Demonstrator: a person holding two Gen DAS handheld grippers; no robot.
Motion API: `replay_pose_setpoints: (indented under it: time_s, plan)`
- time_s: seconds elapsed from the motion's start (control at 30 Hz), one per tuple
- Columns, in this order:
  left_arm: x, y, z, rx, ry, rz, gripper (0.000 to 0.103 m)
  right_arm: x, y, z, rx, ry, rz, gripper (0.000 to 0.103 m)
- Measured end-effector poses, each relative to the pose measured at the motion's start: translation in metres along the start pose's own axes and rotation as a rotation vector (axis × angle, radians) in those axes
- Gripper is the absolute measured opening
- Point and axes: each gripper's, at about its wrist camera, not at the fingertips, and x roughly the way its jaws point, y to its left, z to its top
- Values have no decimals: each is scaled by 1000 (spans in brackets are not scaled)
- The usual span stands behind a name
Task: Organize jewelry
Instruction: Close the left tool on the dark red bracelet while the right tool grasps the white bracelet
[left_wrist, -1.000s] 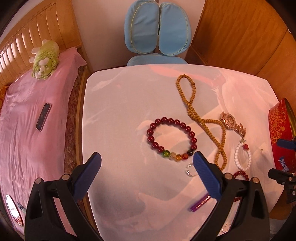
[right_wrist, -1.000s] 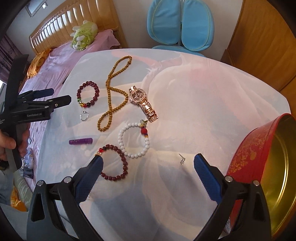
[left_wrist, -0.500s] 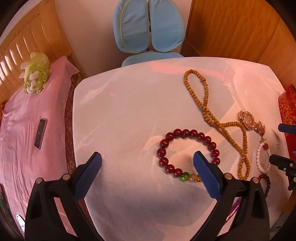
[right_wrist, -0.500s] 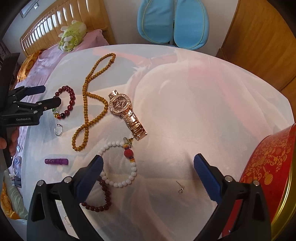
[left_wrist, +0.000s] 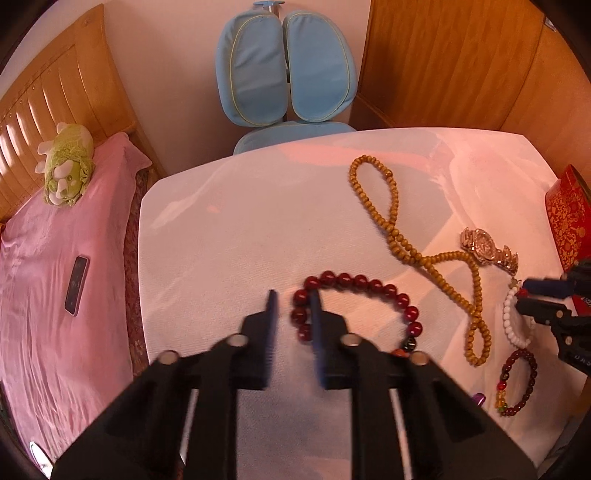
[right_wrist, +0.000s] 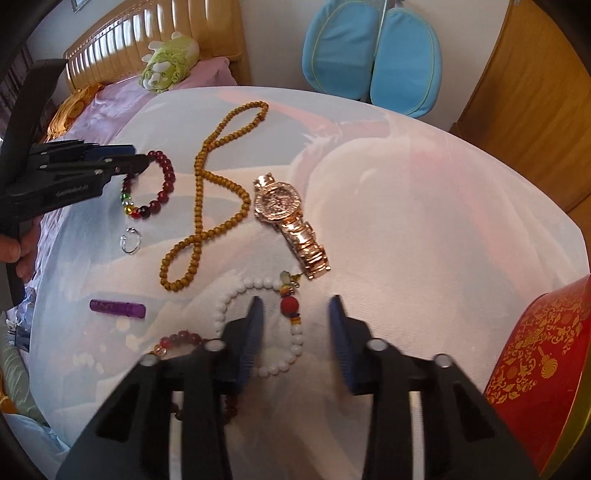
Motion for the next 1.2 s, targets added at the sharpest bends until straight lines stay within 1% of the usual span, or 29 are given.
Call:
replay_pose_setpoints:
  time_s: [0.03, 0.1, 0.17, 0.3, 0.37, 0.43, 0.5, 0.6, 0.73, 0.87, 1.03, 1.2]
  plan:
    - [0, 2, 1, -28, 13, -10, 10, -1, 2, -1, -3, 6, 4, 11]
    - [-2, 8, 2, -83, 24, -58, 10, -3, 6, -2, -11, 4, 5, 11]
    - [-7, 8, 2, -93, 10, -70, 10, -13, 10, -3, -23, -24, -1, 11]
    - [-15, 1, 0, -53, 1, -58, 10, -26, 14, -3, -36, -54, 0, 11]
    - [-18, 0, -2, -54, 2, -63, 10, -29, 15, -2, -31, -60, -3, 11]
    - [-25, 0, -3, -64, -4, -71, 10, -37, 15, -2, -19, -84, 1, 11]
    - [-36, -3, -1, -64, -27, -85, 10, -50, 14, 0, -5, -124, 4, 11]
    - [-59, -16, 1, -39, -81, -118, 10, -70, 9, 4, 31, -176, -5, 11]
    - [-80, -32, 8, -2, -130, -169, 10, -94, 10, 4, 71, -222, 2, 11]
    - [-97, -45, 13, 42, -180, -194, 10, -116, 15, 6, 90, -274, -6, 11]
    - [-114, -50, 12, 68, -214, -240, 10, -137, 22, 7, 96, -320, -29, 11]
    - [-122, -56, 6, 88, -220, -228, 10, -149, 18, 3, 100, -357, -31, 11]
